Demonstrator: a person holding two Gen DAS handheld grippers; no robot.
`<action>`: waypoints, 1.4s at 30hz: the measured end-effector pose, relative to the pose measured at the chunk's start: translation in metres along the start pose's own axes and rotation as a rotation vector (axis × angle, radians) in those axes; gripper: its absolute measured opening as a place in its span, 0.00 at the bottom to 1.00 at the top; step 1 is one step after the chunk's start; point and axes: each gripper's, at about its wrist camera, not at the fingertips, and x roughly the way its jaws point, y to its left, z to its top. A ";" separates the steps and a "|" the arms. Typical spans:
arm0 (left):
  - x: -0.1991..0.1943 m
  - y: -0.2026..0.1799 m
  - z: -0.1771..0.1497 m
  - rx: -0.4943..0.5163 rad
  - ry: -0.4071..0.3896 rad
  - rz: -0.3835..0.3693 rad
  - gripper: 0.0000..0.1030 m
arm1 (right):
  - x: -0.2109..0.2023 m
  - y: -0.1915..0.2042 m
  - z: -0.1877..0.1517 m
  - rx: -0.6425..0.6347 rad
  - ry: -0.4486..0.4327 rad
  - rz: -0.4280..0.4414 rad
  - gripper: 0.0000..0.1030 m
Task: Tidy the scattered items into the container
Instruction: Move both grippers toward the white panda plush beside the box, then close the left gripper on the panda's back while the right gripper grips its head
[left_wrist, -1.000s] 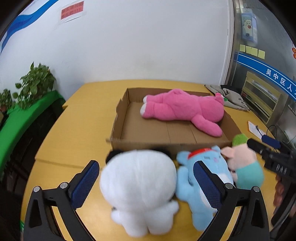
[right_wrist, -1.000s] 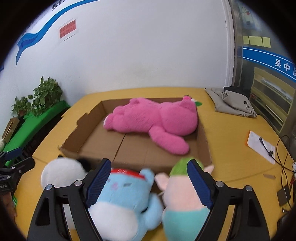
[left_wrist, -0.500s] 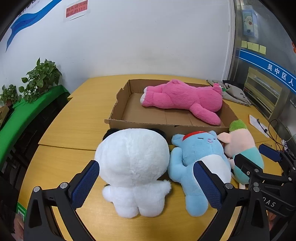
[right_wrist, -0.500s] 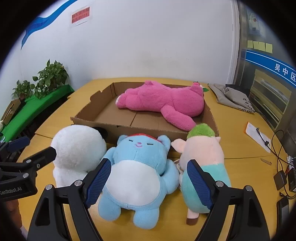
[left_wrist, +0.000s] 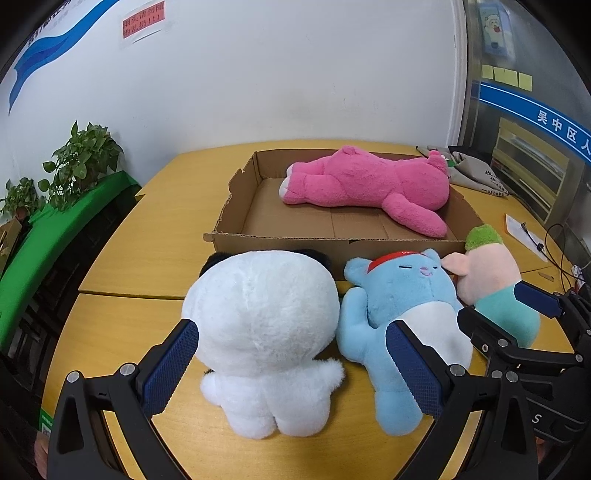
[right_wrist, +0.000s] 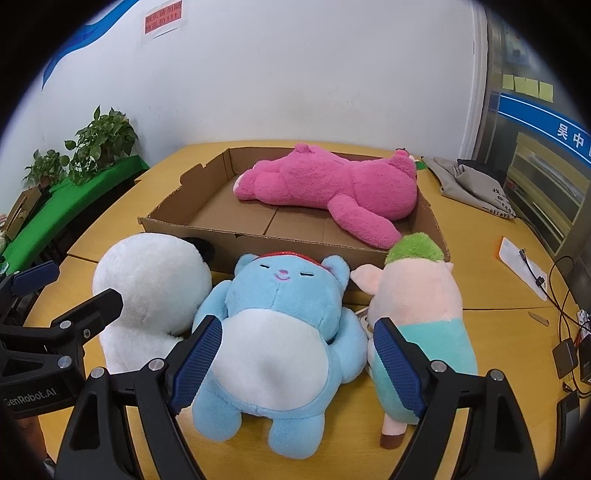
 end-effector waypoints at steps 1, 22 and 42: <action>0.000 0.000 0.000 0.000 0.001 0.000 1.00 | 0.001 0.000 0.000 0.000 0.002 0.001 0.82; 0.007 0.028 -0.008 -0.027 0.023 0.009 1.00 | 0.009 0.017 -0.002 -0.032 0.035 0.006 0.82; 0.054 0.097 -0.020 -0.158 0.107 -0.161 1.00 | 0.033 0.059 0.001 -0.107 0.094 0.050 0.82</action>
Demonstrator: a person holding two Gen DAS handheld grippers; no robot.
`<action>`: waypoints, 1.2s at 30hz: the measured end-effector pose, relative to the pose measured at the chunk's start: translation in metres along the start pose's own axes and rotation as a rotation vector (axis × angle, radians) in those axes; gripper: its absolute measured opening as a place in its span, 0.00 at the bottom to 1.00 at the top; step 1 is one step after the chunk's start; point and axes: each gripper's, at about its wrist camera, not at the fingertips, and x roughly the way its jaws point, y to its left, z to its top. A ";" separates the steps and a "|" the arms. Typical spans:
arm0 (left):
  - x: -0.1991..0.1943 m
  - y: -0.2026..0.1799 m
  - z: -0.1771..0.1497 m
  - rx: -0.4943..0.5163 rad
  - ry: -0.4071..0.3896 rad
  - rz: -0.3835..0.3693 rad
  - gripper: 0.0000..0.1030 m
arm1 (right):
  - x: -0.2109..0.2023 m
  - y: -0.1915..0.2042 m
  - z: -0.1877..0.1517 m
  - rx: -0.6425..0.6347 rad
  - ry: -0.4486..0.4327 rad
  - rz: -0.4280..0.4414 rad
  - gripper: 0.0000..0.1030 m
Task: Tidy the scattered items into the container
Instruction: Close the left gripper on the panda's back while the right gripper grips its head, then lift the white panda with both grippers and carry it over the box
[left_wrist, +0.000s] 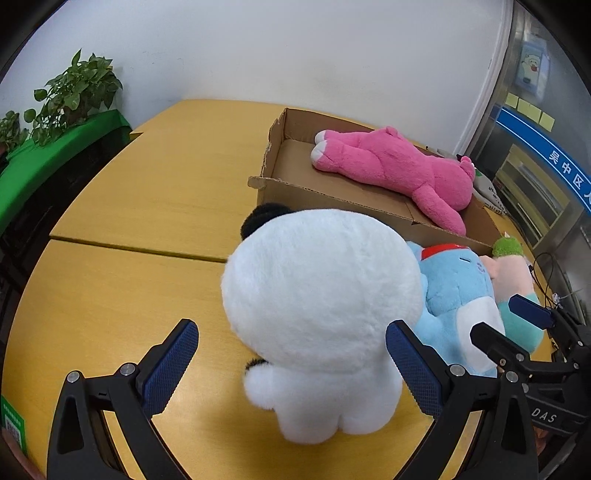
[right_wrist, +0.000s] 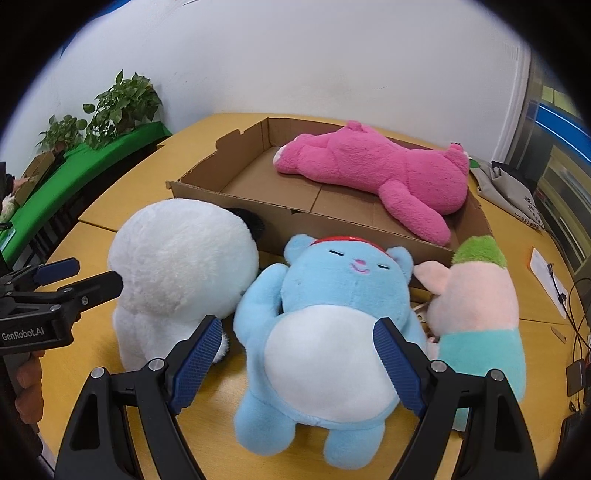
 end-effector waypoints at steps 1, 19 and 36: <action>0.003 0.002 0.002 0.000 0.002 -0.012 1.00 | 0.001 0.002 0.001 -0.004 0.001 0.001 0.82; 0.052 0.013 0.023 0.014 0.116 -0.246 0.89 | 0.032 0.030 0.016 -0.038 0.054 0.077 0.82; 0.054 0.027 0.025 -0.008 0.118 -0.307 0.74 | 0.065 0.047 0.030 -0.120 0.057 0.147 0.82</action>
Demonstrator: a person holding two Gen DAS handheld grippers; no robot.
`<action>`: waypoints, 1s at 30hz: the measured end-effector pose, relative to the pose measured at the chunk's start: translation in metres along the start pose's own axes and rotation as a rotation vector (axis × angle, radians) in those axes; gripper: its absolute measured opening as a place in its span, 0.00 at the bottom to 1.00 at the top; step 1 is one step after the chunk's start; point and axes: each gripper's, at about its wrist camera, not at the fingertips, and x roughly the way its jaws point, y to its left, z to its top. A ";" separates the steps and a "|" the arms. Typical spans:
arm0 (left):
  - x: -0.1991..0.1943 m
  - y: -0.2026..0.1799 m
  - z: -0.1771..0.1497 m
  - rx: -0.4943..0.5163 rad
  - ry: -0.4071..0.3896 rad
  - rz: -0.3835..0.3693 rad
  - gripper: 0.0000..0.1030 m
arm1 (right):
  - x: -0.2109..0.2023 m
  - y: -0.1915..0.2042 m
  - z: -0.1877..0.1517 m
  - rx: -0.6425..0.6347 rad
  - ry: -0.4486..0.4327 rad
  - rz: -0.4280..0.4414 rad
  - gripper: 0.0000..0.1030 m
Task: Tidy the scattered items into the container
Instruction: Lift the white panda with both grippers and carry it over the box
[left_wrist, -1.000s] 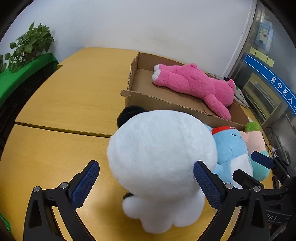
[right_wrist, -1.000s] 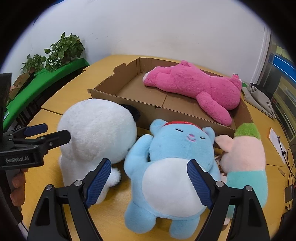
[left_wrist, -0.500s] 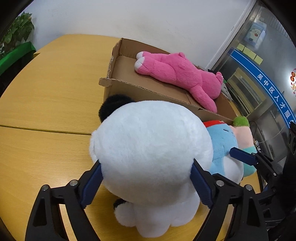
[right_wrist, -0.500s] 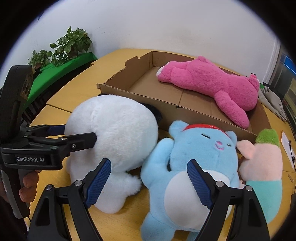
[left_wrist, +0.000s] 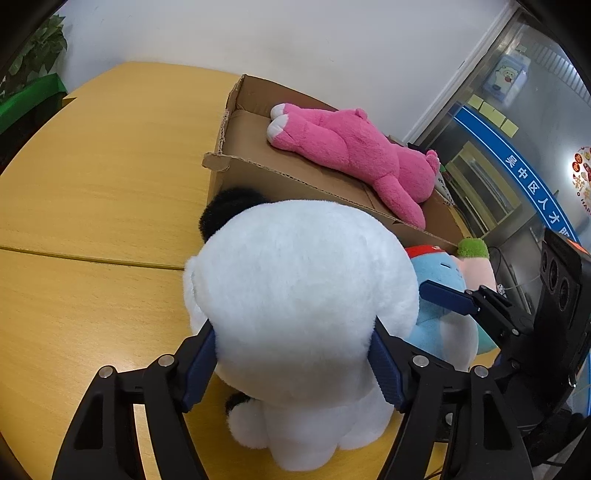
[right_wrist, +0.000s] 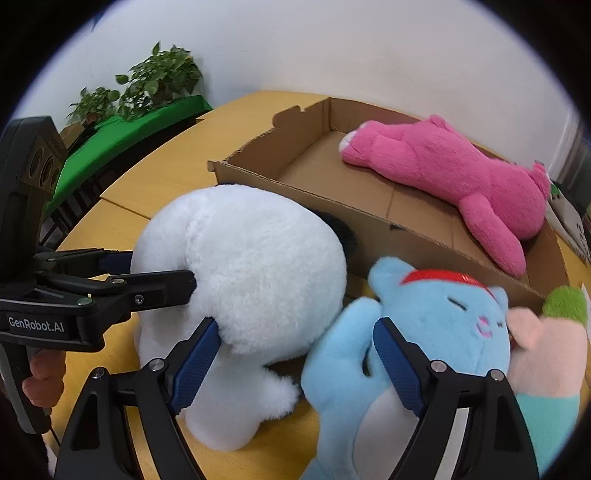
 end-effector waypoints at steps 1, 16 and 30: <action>0.000 0.000 0.000 0.000 -0.002 0.004 0.72 | 0.003 0.000 0.001 0.000 0.001 0.012 0.82; -0.008 0.013 0.011 -0.050 -0.022 -0.053 0.79 | 0.000 0.012 0.010 -0.037 -0.072 0.192 0.82; -0.051 -0.017 0.012 0.037 -0.106 0.001 0.60 | -0.020 0.016 0.002 -0.005 -0.205 0.259 0.56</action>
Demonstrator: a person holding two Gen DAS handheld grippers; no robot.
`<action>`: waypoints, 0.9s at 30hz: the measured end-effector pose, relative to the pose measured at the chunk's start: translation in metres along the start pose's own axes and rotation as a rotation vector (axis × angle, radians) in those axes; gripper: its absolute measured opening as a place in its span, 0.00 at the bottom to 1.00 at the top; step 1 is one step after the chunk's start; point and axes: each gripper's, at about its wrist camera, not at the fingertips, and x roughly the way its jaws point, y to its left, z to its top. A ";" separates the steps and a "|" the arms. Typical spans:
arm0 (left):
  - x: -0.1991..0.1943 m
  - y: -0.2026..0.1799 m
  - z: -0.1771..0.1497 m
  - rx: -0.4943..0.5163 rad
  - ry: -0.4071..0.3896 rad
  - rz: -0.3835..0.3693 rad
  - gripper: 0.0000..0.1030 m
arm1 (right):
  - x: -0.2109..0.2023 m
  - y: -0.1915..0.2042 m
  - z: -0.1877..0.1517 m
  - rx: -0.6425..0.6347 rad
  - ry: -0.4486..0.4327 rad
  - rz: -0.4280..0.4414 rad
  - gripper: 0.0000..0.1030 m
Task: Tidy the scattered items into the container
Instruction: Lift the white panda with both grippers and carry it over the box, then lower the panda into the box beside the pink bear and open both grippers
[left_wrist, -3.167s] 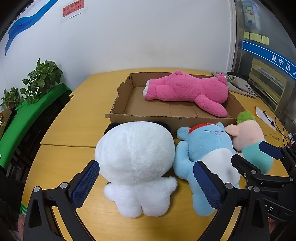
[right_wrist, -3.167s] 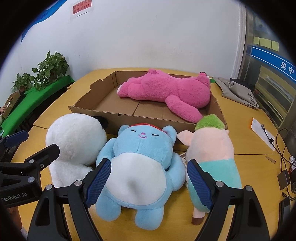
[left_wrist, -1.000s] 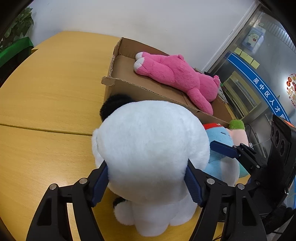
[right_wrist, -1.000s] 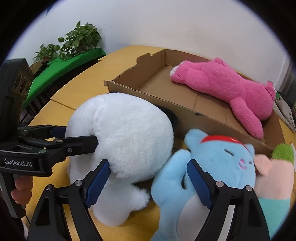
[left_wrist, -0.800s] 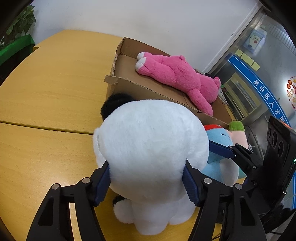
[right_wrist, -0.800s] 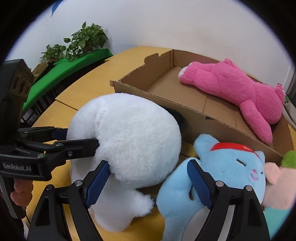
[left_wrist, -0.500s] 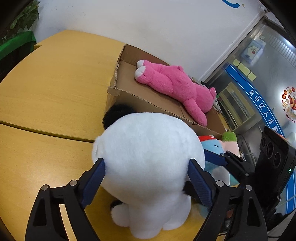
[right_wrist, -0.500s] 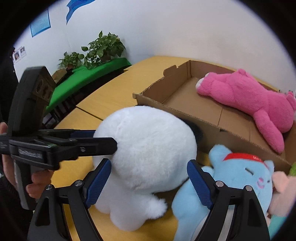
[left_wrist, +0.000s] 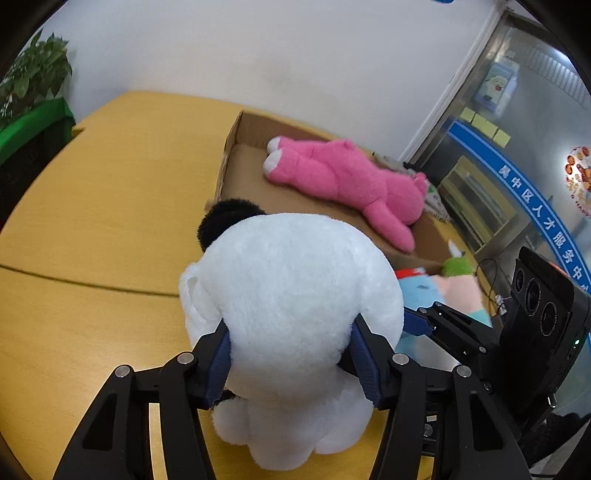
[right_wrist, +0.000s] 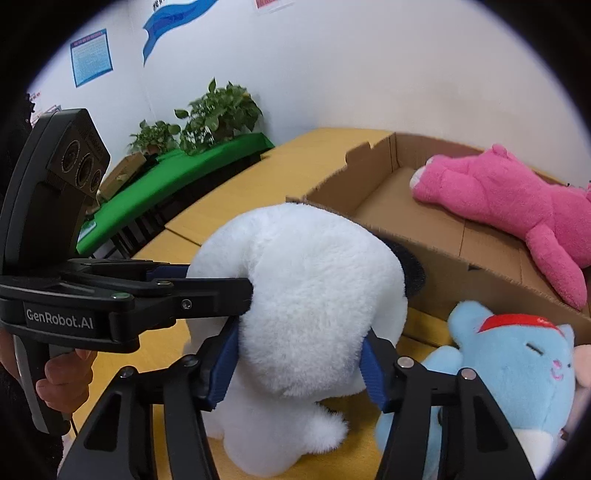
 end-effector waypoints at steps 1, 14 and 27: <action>-0.006 -0.004 0.004 0.010 -0.016 -0.004 0.60 | -0.007 0.001 0.003 -0.005 -0.021 -0.002 0.56; -0.001 -0.042 0.157 0.217 -0.136 -0.008 0.60 | -0.042 -0.040 0.123 -0.057 -0.263 -0.107 0.56; 0.130 0.037 0.171 0.058 0.100 0.053 0.60 | 0.087 -0.110 0.128 0.138 -0.050 -0.142 0.56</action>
